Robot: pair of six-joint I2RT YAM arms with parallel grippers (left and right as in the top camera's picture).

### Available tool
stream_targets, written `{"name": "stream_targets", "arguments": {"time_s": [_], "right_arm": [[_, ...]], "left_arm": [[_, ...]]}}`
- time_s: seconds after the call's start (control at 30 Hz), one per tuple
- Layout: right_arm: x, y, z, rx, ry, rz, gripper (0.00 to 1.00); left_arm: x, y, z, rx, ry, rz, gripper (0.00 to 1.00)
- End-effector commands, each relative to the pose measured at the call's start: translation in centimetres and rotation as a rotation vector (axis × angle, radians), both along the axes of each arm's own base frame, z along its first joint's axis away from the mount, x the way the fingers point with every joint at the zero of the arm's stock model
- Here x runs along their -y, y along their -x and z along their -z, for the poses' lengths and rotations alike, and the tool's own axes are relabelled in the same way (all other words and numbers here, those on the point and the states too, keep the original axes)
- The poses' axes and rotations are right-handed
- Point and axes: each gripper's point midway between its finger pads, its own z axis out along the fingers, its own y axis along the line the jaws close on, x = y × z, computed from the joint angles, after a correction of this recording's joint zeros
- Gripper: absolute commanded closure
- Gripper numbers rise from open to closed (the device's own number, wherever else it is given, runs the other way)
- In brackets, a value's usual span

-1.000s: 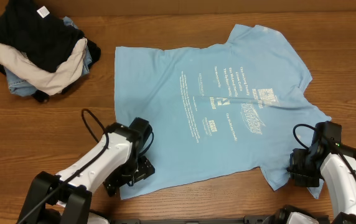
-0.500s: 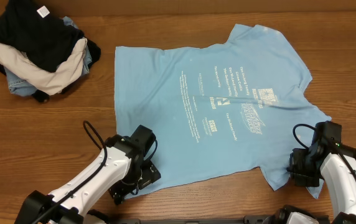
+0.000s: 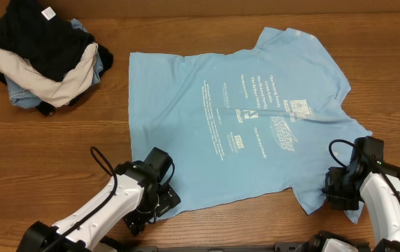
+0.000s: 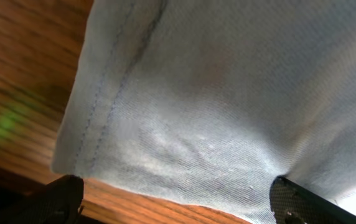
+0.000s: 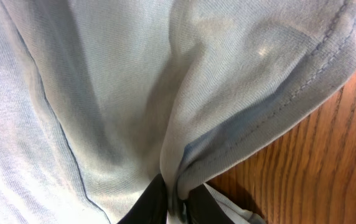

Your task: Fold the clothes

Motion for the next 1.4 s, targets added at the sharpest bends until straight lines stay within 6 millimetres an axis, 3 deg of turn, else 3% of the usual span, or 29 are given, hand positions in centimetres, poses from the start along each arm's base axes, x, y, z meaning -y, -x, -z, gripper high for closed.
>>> {"name": "stream_targets", "arguments": {"time_s": [0.0, 0.07, 0.13, 0.37, 0.6, 0.87, 1.07, 1.37], "right_arm": [[0.3, -0.9, -0.6, 0.032, 0.010, -0.005, 0.86], [0.2, -0.8, -0.6, 0.031, 0.010, -0.006, 0.86], [0.2, -0.8, -0.6, 0.030, 0.009, -0.005, 0.87], [0.1, -1.2, -0.9, 0.041, -0.001, -0.006, 0.89], [2.1, -2.8, -4.5, 0.060, 0.084, -0.003, 0.89], [2.9, -4.7, -5.3, 0.133, 0.117, 0.001, 0.88], [2.8, -7.4, -5.8, 0.251, 0.095, -0.006, 0.87], [3.4, -9.0, -6.2, 0.315, 0.119, -0.006, 0.91]], "left_arm": [[-1.7, 1.7, 2.1, -0.031, -0.072, -0.011, 0.04], [-1.6, 1.6, 2.2, -0.024, -0.068, -0.011, 0.12], [-1.6, 1.5, 2.2, -0.023, -0.067, 0.000, 0.36], [-1.6, 1.5, 1.7, -0.033, -0.069, 0.017, 0.94], [-2.4, -2.2, -3.2, 0.028, -0.191, 0.065, 0.96], [-3.0, -4.4, -3.4, 0.124, -0.245, 0.072, 0.93], [-3.0, -8.8, -5.0, 0.298, -0.294, 0.061, 0.93], [-3.2, -14.0, -6.4, 0.539, -0.358, 0.020, 0.86]]}}
